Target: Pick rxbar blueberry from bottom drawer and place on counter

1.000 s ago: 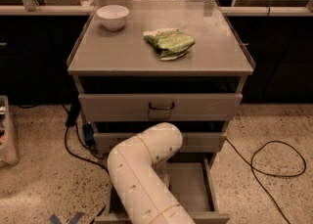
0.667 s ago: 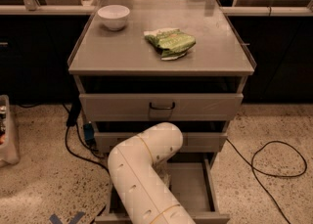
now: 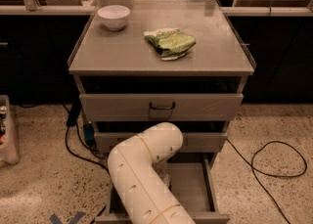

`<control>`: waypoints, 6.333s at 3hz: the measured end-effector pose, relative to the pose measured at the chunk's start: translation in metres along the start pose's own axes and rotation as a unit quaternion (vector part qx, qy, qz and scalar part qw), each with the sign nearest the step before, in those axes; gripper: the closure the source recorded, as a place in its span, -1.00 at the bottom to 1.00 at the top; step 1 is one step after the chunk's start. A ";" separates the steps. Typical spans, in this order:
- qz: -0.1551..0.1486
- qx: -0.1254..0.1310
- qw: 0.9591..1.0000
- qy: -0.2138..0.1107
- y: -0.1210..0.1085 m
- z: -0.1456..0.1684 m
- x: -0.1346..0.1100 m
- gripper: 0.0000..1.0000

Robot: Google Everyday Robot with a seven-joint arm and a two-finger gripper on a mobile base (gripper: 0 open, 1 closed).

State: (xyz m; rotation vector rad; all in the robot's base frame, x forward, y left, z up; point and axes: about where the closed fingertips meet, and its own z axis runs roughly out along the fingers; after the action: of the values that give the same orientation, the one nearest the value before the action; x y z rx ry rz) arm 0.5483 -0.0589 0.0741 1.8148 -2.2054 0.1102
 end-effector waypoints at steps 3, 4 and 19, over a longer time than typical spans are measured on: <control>0.000 0.000 1.000 0.000 0.000 0.000 0.000 1.00; 0.000 0.000 1.000 0.000 0.001 -0.009 0.002 1.00; 0.136 0.192 0.948 -0.215 0.005 -0.277 0.226 1.00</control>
Offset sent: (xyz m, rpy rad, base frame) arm 0.0000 0.0000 0.0000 0.0000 0.0000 0.0000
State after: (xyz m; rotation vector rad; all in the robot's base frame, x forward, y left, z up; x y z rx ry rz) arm 0.5516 -0.2069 0.3992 1.8428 -2.9130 0.2334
